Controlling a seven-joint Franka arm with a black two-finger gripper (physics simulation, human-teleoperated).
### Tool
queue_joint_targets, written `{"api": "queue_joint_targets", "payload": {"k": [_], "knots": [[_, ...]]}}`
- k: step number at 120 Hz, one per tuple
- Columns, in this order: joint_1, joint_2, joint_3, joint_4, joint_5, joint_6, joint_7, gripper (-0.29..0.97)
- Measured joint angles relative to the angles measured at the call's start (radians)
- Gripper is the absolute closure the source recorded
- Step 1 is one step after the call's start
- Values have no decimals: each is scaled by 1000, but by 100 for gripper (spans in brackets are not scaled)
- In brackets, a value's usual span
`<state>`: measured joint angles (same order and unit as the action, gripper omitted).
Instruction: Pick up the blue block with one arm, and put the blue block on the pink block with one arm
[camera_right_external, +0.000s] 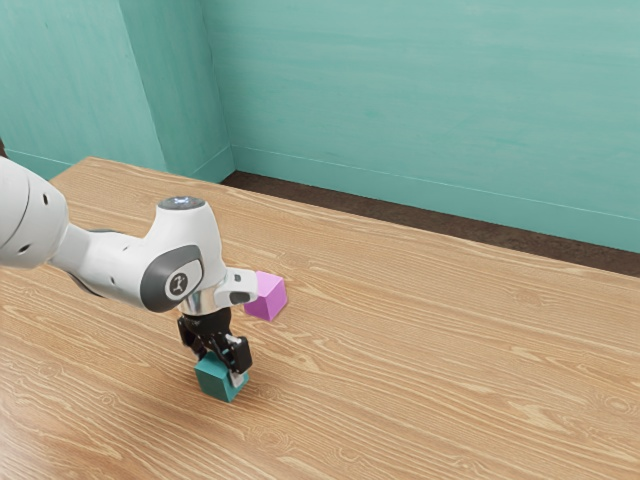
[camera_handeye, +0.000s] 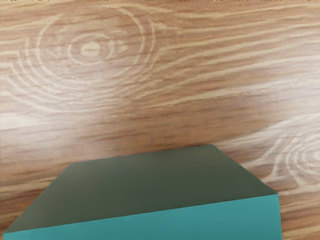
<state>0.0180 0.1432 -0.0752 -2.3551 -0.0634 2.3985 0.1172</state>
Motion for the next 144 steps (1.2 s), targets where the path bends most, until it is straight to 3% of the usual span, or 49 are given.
{"api": "queue_joint_targets", "payload": {"k": [109,144], "knots": [[-1,-41,11,9,7,2,-29,31],[-5,-46,27,152,14,-29,-38,31]]}}
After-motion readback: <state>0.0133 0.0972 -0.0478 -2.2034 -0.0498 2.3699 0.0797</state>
